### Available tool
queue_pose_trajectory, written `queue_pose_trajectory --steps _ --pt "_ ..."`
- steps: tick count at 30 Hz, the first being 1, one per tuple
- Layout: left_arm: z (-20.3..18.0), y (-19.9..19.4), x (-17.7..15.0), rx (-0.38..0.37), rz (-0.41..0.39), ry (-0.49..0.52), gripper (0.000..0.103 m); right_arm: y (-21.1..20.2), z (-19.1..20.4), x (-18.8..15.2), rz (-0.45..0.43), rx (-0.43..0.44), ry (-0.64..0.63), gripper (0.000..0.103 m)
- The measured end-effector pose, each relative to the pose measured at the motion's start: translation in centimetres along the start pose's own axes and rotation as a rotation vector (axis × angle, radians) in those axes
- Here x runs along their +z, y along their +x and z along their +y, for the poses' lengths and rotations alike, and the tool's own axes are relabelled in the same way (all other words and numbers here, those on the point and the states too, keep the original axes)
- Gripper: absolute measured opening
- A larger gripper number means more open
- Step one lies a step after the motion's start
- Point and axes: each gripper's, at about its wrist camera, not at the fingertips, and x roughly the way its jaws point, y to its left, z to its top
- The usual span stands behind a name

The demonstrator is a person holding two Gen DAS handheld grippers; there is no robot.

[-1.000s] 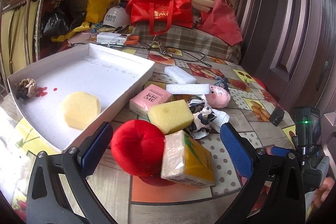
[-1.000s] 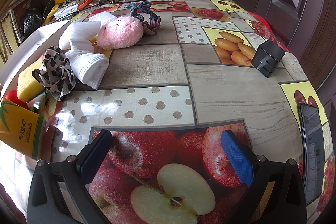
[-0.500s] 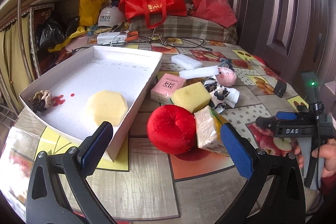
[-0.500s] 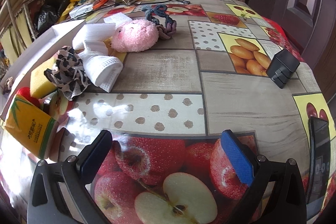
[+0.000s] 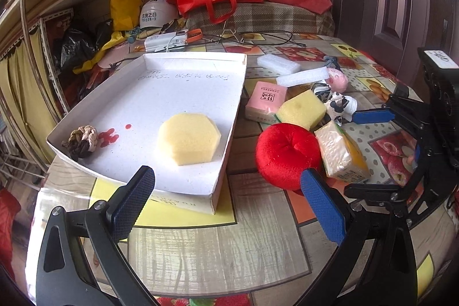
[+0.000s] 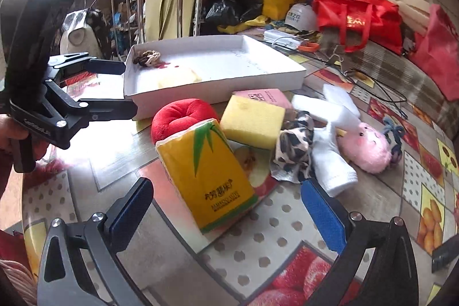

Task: Organize soft objects
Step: 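Move both grippers back toward the remaining soft objects, then close right gripper on yellow tissue pack while left gripper grasps red plush ball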

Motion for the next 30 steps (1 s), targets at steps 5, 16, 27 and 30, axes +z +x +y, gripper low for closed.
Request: queue_pose_trajectory --steps 5,16,27,30 --pt "-1.4 0.9 0.0 -0.052 0.031 0.046 0.103 1.8 -0.1 -0.5 0.100 0.011 0.006 0.051" --pt "-6.3 5.1 2.0 -0.057 0.096 0.142 0.090 -4.7 -7.4 -5.7 0.008 -0.085 0.349 0.049" --pt "-7.8 1.9 0.8 -0.077 -0.010 0.217 0.086 -5.1 -7.2 -5.3 -0.028 -0.092 0.339 0.049" --pt "-7.1 0.3 0.0 -0.138 0.017 0.141 0.086 -5.4 -7.3 -5.5 -0.037 -0.091 0.348 0.049"
